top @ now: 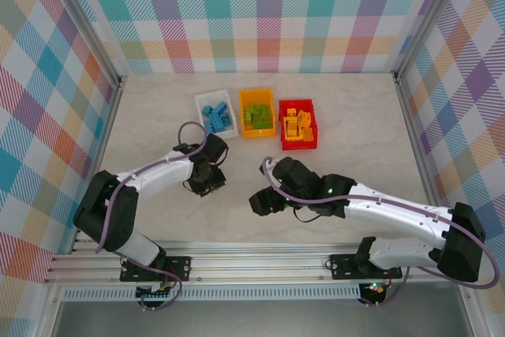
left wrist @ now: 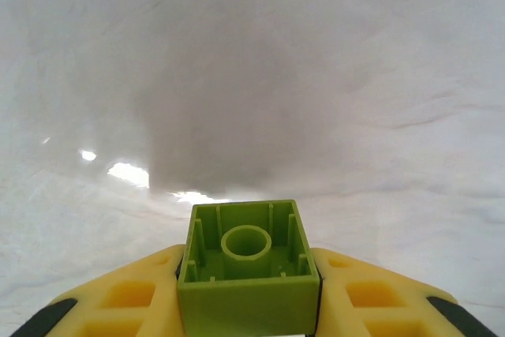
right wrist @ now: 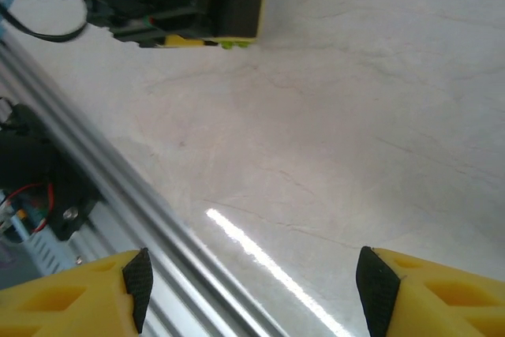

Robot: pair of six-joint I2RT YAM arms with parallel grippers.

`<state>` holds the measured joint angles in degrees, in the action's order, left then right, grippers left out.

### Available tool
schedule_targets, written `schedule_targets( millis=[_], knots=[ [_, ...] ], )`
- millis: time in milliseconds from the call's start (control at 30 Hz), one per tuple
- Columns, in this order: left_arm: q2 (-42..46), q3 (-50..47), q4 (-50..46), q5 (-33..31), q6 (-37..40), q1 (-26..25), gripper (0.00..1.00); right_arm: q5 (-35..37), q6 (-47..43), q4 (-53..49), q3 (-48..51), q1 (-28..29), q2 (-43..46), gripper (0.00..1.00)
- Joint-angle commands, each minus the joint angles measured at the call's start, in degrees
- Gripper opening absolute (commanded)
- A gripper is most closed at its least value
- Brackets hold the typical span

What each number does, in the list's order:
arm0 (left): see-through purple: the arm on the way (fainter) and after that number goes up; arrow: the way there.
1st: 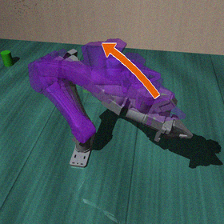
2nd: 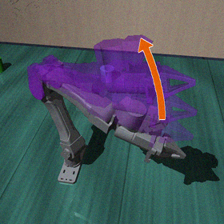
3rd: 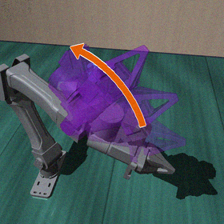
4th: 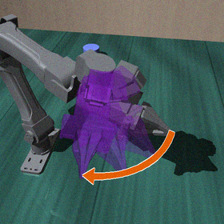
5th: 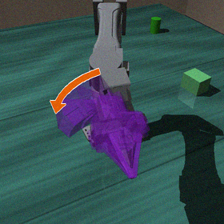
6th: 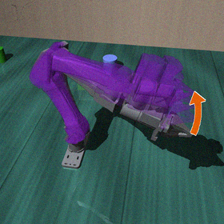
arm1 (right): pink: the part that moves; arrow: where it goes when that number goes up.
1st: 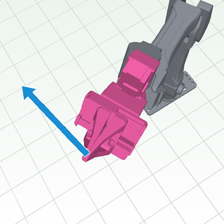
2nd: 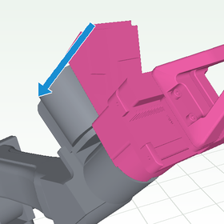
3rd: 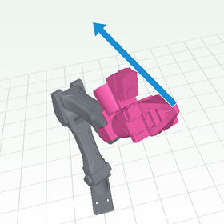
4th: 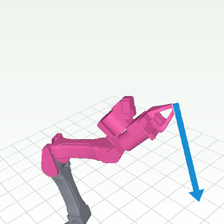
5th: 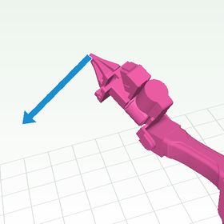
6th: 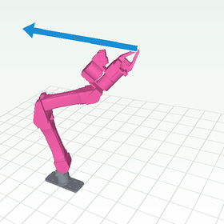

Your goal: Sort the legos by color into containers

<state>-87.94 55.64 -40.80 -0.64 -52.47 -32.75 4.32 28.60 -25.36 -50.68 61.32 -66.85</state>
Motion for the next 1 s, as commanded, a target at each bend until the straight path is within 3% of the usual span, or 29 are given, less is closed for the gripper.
schedule_targets(
  millis=[0, 67, 300, 600, 800, 967],
  knots=[
    [0.0, 10.3, -2.9, -1.6, 5.1, -1.3, 0.32, 12.1, 2.6, -3.4, -3.7, -1.6, 4.3, 0.71],
    [-3.2, 17.0, -3.8, -1.6, 7.1, -1.5, 0.32, 16.5, 4.5, -3.6, -4.2, -4.9, 6.7, 0.72],
    [-19.6, 41.0, -4.5, -1.7, 12.0, -2.4, 0.33, 10.3, 6.5, -0.2, -8.2, -20.0, 5.2, 0.72],
    [-44.2, 73.0, -10.4, -3.4, 17.1, -1.9, 0.35, 5.5, 6.6, 1.0, -10.0, -25.2, 2.1, 0.72],
    [-51.6, 79.7, -11.8, -2.8, 17.0, -0.3, 0.40, 4.5, 7.0, 1.5, -7.8, -26.0, 2.6, 0.72],
    [-52.0, 79.7, -11.8, -2.2, 17.4, 0.3, 0.56, 3.5, 6.8, 1.6, -6.7, -26.4, 2.8, 0.73]
  ],
)
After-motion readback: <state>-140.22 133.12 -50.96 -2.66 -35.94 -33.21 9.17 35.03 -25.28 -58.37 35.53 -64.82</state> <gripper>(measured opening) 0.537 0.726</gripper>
